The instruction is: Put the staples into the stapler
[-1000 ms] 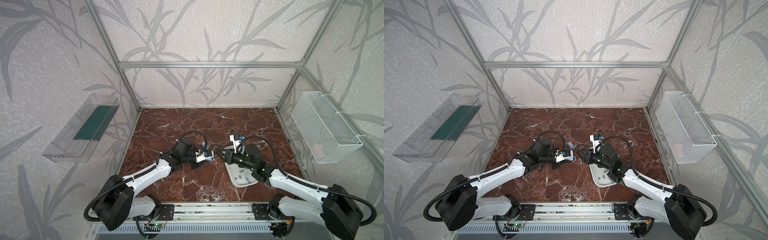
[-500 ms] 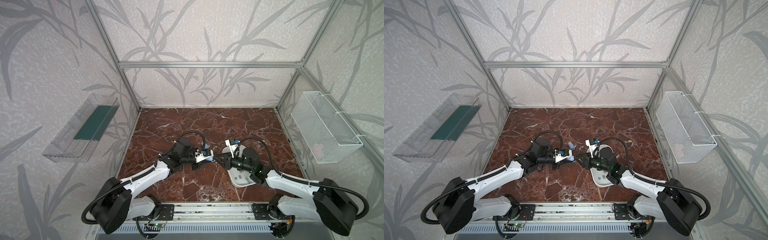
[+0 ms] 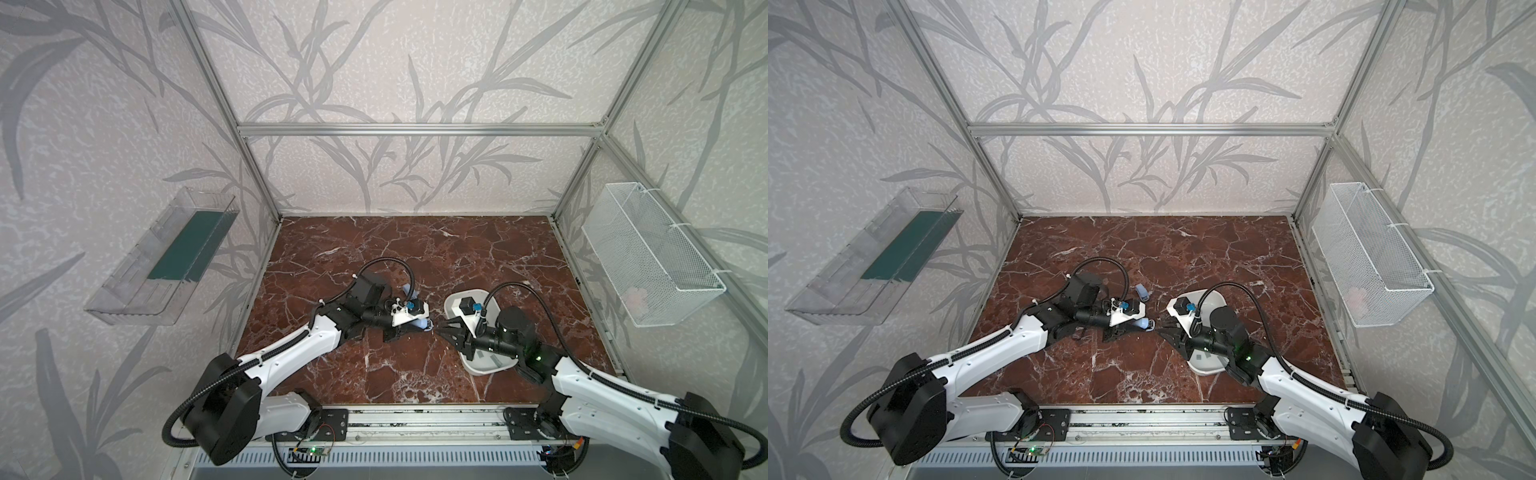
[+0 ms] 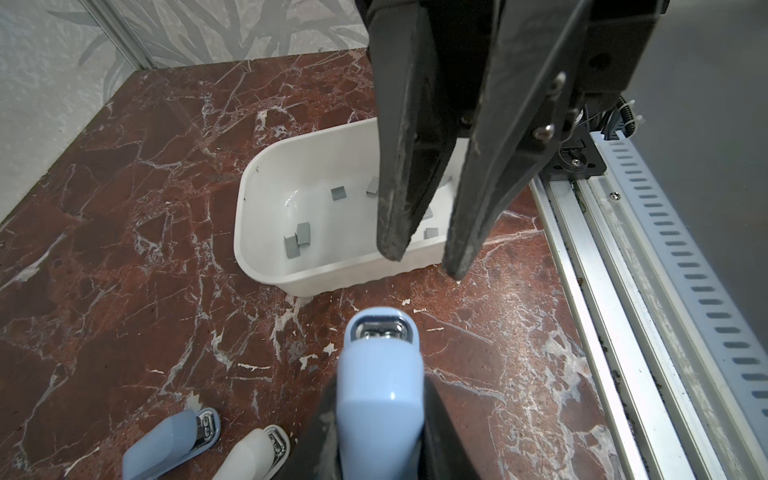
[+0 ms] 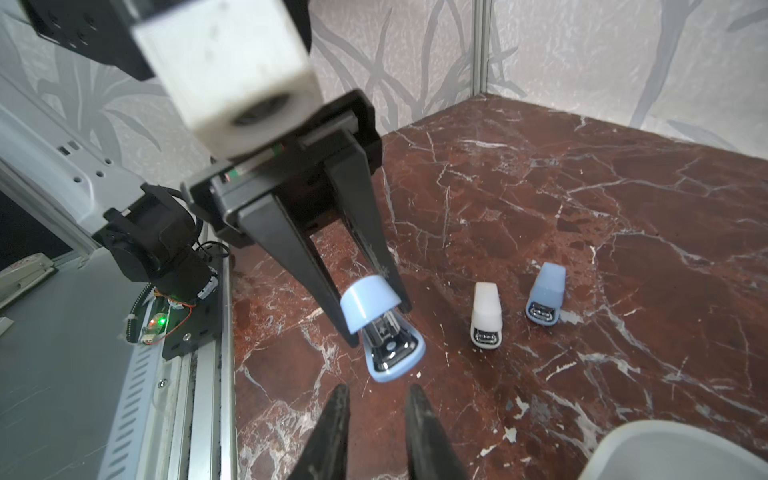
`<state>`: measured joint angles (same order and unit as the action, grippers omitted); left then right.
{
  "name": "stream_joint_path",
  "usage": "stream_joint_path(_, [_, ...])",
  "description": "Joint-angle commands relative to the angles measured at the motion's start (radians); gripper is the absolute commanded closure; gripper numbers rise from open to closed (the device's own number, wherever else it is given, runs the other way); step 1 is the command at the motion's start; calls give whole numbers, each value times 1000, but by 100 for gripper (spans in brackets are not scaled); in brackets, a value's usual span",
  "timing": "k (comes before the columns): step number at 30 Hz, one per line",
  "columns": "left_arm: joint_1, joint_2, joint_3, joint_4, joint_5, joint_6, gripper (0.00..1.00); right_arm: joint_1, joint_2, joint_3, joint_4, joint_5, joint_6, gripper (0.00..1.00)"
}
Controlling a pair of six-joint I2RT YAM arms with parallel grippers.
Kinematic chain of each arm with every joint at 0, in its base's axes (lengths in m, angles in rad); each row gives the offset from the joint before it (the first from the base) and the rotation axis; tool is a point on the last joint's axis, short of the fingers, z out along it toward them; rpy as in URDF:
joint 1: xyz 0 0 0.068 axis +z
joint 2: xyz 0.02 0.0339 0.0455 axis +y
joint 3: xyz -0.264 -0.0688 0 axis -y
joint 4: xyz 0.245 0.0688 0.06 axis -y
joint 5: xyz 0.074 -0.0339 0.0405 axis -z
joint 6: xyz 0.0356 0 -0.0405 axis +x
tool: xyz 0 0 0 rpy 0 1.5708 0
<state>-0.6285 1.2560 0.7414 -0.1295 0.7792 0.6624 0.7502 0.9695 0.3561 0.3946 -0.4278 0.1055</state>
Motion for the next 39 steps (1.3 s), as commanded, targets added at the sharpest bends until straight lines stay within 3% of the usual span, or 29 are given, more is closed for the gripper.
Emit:
stream_joint_path(1, [1,-34,-15,13,39,18,100,5,56,25,40,-15,42,73])
stream_joint_path(5, [0,-17,-4,-8,36,29,100,6,141,42,123,-80,79,63])
stream_joint_path(8, [-1,-16,-3,-18,49,41,100,6,185,66,119,-57,97,63])
stream_joint_path(15, [-1,-17,-28,3,-8,58,100,6,189,49,212,-135,175,64])
stream_joint_path(19, [-1,17,-1,-32,6,65,100,17,156,13,226,-141,123,64])
stream_joint_path(24, [-1,21,9,-44,62,72,100,50,130,18,158,-65,41,67])
stream_joint_path(28, [-1,14,11,-57,84,81,100,55,130,26,158,-75,15,69])
stream_joint_path(31, [-1,10,12,-61,94,81,100,57,136,30,141,-61,-1,60])
stream_joint_path(39, [-2,-1,8,-48,114,76,100,58,159,45,126,-39,5,64])
